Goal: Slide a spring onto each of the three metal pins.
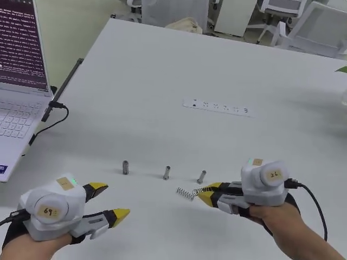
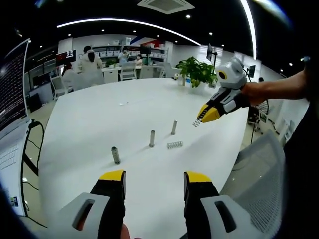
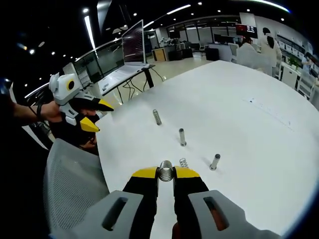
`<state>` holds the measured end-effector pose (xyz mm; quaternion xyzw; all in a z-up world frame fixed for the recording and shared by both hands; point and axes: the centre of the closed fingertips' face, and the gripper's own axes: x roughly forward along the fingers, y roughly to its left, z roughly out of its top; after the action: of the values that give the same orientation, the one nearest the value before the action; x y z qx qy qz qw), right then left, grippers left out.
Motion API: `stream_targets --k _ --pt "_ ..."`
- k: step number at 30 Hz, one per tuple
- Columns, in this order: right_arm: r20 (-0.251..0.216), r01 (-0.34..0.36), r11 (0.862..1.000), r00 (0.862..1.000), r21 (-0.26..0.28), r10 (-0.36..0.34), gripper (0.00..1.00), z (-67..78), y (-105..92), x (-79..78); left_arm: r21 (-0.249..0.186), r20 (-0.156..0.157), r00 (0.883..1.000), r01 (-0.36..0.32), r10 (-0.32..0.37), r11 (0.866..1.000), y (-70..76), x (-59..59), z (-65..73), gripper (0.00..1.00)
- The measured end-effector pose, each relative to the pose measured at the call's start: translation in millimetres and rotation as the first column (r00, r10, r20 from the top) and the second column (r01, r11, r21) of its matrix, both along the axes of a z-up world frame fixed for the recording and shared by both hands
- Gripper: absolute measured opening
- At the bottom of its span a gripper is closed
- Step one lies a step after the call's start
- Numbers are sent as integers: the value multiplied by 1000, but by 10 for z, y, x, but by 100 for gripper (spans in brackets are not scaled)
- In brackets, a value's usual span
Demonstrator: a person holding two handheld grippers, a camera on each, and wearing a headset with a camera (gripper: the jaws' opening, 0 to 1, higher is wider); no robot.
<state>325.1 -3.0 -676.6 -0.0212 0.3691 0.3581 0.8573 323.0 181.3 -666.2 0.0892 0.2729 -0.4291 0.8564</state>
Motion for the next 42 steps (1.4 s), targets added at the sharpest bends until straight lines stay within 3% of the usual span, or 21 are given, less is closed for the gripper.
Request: stream_targets --k 16,31,42 --pt "4 -9 997 1000 -81 10 8 -62 -44 368 16 -15 1000 -9 9 1000 83 -54 -46 50" --pt "-6 -74 985 997 -154 73 8 -147 160 644 3 -14 1000 -2 2 1000 48 -48 11 57" --pt "-22 -121 974 993 -191 119 8 -224 306 829 7 -14 1000 -1 1 1000 109 -35 1 58"
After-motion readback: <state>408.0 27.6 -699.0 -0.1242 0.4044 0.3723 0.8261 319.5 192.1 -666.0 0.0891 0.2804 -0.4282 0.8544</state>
